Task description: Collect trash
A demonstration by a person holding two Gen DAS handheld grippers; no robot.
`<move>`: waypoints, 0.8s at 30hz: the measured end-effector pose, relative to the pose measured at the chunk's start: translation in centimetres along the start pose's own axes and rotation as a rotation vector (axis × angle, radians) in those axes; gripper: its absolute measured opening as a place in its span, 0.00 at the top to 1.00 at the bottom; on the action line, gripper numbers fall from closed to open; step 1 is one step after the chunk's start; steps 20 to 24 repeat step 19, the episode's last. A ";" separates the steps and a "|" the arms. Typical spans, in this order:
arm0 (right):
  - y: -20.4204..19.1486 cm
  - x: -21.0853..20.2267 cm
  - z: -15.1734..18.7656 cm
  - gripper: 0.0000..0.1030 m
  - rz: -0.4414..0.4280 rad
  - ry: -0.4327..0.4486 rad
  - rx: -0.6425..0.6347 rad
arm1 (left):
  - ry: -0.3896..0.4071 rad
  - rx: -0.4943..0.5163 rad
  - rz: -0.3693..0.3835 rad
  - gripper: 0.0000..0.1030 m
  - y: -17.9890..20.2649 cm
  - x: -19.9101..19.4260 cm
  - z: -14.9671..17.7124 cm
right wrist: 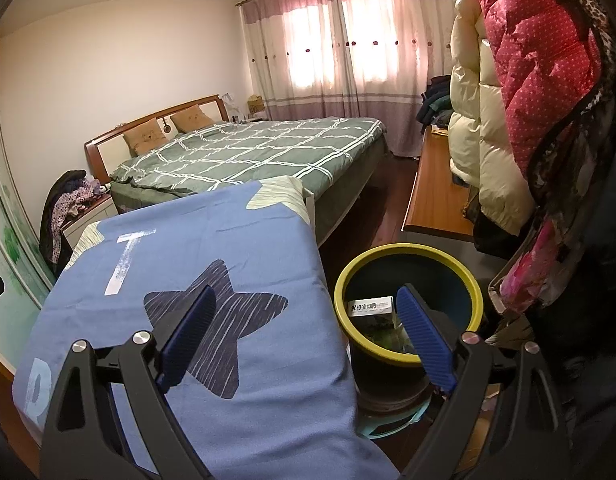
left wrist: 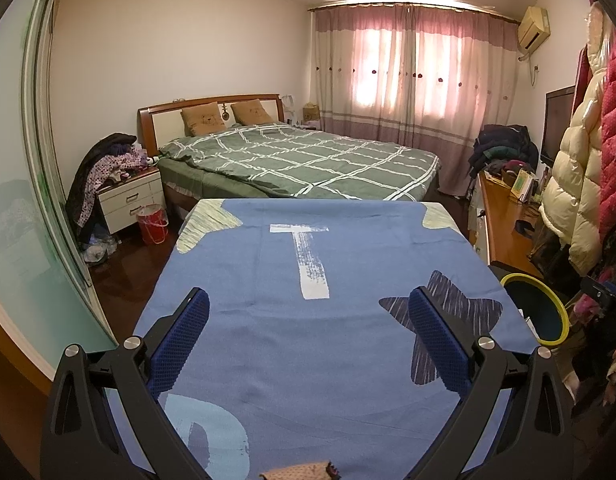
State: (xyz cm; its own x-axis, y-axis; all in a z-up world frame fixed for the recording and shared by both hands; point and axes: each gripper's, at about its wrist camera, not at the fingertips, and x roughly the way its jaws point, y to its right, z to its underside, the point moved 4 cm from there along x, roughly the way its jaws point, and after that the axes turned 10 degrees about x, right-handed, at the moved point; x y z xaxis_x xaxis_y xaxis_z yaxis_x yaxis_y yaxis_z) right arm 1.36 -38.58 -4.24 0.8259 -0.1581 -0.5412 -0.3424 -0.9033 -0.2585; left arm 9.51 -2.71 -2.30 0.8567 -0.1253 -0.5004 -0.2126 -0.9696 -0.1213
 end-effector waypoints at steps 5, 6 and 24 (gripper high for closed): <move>0.0 0.6 0.0 0.16 0.001 -0.010 -0.001 | -0.021 -0.005 0.012 0.05 0.1 0.8 0.1; -0.1 0.7 0.1 0.16 0.001 -0.012 -0.003 | -0.027 -0.010 0.017 0.05 0.2 1.0 0.2; -7.4 10.3 -1.9 0.07 -0.048 -0.103 -0.123 | -0.169 -0.017 0.005 0.05 -2.4 11.1 0.4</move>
